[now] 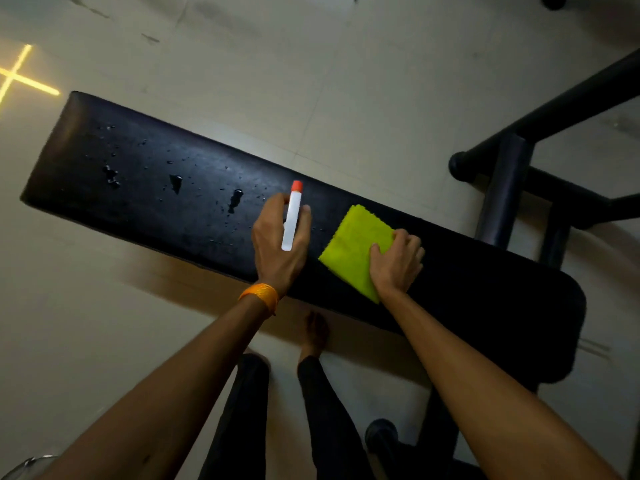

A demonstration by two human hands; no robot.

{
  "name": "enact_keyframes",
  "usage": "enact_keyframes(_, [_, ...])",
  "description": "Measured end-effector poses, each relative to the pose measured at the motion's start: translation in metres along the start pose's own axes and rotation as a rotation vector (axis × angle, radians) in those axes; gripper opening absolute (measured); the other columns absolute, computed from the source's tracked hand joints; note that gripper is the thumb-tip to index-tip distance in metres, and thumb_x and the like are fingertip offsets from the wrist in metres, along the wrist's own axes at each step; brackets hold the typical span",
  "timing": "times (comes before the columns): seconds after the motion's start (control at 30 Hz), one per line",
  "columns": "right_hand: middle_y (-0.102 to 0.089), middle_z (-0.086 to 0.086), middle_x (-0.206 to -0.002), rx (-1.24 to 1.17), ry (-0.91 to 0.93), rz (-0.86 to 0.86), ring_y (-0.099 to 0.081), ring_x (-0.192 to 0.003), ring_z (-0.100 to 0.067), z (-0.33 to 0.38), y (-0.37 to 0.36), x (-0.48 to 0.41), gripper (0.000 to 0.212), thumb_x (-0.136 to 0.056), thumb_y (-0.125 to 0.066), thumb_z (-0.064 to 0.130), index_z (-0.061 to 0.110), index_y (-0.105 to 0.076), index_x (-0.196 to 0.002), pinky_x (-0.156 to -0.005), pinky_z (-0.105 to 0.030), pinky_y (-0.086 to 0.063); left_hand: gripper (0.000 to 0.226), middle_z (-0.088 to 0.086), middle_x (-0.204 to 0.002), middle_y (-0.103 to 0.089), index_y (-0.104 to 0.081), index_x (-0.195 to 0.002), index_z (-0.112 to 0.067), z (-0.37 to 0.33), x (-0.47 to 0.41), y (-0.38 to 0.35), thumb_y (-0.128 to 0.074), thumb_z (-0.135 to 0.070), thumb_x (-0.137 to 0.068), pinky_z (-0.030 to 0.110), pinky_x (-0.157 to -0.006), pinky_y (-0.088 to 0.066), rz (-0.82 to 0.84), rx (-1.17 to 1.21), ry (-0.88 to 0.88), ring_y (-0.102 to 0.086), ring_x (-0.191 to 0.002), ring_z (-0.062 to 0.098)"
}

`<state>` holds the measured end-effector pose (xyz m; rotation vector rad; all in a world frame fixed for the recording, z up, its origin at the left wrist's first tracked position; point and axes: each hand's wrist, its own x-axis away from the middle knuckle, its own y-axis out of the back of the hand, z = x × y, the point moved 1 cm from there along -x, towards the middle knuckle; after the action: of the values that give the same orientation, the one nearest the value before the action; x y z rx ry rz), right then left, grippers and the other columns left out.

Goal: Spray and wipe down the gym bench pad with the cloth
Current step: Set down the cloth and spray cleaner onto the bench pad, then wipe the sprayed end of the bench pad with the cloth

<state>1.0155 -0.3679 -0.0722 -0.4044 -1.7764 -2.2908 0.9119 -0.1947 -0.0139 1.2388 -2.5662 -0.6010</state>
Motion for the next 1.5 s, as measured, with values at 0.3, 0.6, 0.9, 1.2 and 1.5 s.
enact_keyframes(0.3, [-0.058, -0.029, -0.134, -0.520, -0.469, 0.119, -0.060, -0.122, -0.044, -0.011, -0.003, -0.008, 0.071, -0.078, -0.086, 0.019, -0.004, -0.048, -0.134, -0.100, -0.046, -0.052, 0.011, 0.009, -0.096, -0.063, -0.059, -0.110, -0.014, -0.015, -0.015, -0.042, -0.059, -0.015, -0.099, 0.048, -0.072, -0.058, -0.017, 0.091, -0.026, -0.064, -0.079, 0.026])
enact_keyframes(0.6, [-0.065, -0.008, -0.093, -0.555, 0.086, -0.103, -0.061, -0.088, -0.027, -0.005, 0.030, 0.009, 0.015, -0.091, -0.067, 0.013, 0.014, -0.058, -0.103, -0.074, -0.035, -0.047, 0.040, 0.010, -0.120, -0.063, -0.054, -0.134, -0.009, -0.015, -0.002, -0.051, -0.066, -0.028, -0.101, 0.034, -0.091, -0.057, 0.129, 0.108, -0.020, -0.065, -0.107, 0.021])
enact_keyframes(0.9, [-0.069, 0.004, -0.088, -0.667, 0.054, -0.166, -0.067, -0.086, -0.024, 0.032, 0.041, 0.056, 0.026, -0.088, -0.071, 0.017, 0.022, -0.053, -0.107, -0.073, -0.036, -0.051, 0.060, 0.008, -0.130, -0.054, -0.048, -0.136, -0.006, 0.005, 0.027, 0.011, -0.074, -0.003, -0.082, 0.024, -0.100, -0.046, 0.275, -0.071, 0.000, -0.052, -0.119, 0.017])
enact_keyframes(1.2, [-0.065, 0.001, -0.086, -0.855, -0.258, 0.001, -0.066, -0.086, -0.021, 0.106, 0.008, 0.144, 0.040, -0.081, -0.081, 0.019, 0.016, -0.048, -0.103, -0.079, -0.033, -0.052, 0.033, 0.003, -0.105, -0.068, -0.059, -0.111, -0.012, 0.042, 0.049, 0.097, -0.072, -0.017, -0.081, 0.035, -0.074, -0.054, 0.631, -0.063, -0.118, -0.065, -0.090, 0.020])
enact_keyframes(1.5, [-0.072, -0.008, -0.108, -1.268, -0.058, 0.614, -0.069, -0.095, -0.013, 0.202, -0.013, 0.181, 0.053, -0.075, -0.071, -0.015, 0.005, -0.062, -0.123, -0.085, -0.025, -0.056, 0.017, 0.007, -0.101, -0.075, -0.069, -0.110, -0.007, 0.070, -0.018, 0.179, -0.066, -0.003, -0.094, 0.030, -0.083, -0.059, 0.294, 0.123, 0.236, -0.072, -0.091, 0.011])
